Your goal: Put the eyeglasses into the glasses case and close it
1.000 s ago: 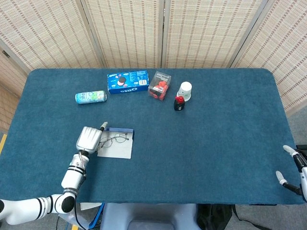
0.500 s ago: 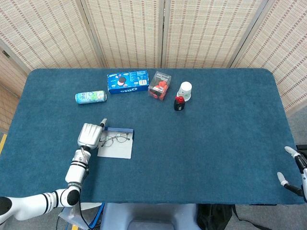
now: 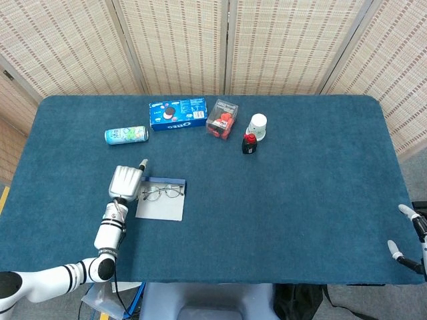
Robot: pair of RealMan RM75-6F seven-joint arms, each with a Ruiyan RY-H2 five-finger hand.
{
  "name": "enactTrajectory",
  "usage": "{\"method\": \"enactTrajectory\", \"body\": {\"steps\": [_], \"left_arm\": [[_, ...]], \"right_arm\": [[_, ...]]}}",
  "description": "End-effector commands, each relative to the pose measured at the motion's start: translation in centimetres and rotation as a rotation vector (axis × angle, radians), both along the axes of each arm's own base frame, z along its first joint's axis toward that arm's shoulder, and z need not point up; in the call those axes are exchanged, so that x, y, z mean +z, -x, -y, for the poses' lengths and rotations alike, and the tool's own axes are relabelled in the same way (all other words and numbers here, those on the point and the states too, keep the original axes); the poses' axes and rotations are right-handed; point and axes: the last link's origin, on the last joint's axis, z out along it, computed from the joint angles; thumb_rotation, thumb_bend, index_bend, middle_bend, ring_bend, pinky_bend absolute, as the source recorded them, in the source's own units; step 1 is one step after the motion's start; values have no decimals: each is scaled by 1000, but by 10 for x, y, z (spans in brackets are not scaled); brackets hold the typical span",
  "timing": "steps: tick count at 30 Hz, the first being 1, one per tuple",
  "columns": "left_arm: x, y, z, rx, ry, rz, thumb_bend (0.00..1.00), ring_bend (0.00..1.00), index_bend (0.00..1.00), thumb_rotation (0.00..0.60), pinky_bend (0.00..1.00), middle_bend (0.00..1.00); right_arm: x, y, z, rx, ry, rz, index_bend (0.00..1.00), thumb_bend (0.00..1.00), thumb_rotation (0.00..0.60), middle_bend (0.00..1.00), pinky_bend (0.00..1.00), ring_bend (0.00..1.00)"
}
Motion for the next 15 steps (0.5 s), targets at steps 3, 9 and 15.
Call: {"method": "enactTrajectory", "body": {"steps": [3, 9, 15], "left_arm": [[7, -11, 13, -28, -5, 49, 174, 1000, 150, 600, 1000, 1000], [-8, -32, 20, -56, 52, 98, 175, 1000, 153, 600, 1000, 1000], [-25, -41, 15, -38, 74, 100, 174, 1000, 152, 600, 1000, 1000]], "right_arm": [[-1, 0, 2, 4, -4, 1, 164, 296, 600, 243, 70, 165], [-1, -1, 2, 8, -3, 2, 164, 295, 600, 243, 70, 165], [-1, 1, 0, 1, 0, 3, 164, 296, 600, 243, 70, 165]]}}
